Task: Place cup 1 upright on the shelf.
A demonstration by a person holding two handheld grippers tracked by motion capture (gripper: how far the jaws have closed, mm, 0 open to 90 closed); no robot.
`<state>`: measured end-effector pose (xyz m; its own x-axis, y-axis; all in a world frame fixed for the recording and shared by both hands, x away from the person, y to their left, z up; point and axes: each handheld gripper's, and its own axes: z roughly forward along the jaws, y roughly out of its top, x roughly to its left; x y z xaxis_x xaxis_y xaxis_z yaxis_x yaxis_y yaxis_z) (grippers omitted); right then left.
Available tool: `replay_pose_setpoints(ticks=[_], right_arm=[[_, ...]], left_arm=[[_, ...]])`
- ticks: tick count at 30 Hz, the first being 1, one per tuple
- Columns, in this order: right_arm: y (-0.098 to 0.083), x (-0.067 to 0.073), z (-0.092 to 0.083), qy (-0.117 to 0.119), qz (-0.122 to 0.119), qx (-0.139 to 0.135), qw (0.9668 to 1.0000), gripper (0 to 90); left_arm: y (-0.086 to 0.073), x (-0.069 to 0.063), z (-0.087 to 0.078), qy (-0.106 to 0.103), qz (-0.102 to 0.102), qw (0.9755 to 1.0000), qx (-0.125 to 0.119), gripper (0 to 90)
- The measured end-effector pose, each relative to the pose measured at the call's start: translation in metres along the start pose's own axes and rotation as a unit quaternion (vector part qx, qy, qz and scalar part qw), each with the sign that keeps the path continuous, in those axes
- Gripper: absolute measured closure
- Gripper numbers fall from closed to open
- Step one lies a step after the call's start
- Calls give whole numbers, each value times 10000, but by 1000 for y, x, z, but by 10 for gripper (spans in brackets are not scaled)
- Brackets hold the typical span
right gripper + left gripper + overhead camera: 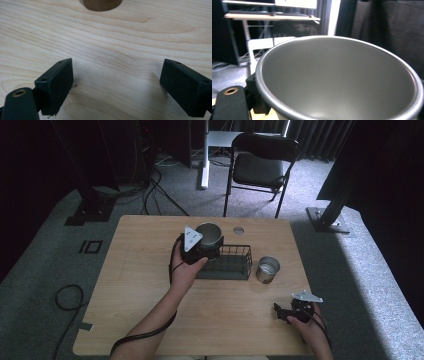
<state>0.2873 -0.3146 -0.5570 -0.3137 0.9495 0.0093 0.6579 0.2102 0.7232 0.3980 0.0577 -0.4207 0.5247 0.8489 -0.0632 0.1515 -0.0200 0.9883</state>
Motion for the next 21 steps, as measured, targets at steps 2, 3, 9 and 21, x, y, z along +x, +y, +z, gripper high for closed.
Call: replay_pose_setpoints(ticks=[2, 3, 9, 21], right_arm=[[0, 0, 0, 0, 3, 2, 10000, 113], [0, 0, 0, 0, 1, 1, 10000, 113], [0, 0, 0, -1, 2, 1, 10000, 113], [0, 0, 0, 0, 2, 2, 10000, 113]], left_arm=[[-4, 3, 2, 177, -72, 9998, 7, 135], [-7, 5, 3, 282, -89, 9996, 31, 135], [-18, 9, 11, 585, -216, 9980, -56, 135], [-45, 11, 32, 771, -356, 9963, 142, 135]])
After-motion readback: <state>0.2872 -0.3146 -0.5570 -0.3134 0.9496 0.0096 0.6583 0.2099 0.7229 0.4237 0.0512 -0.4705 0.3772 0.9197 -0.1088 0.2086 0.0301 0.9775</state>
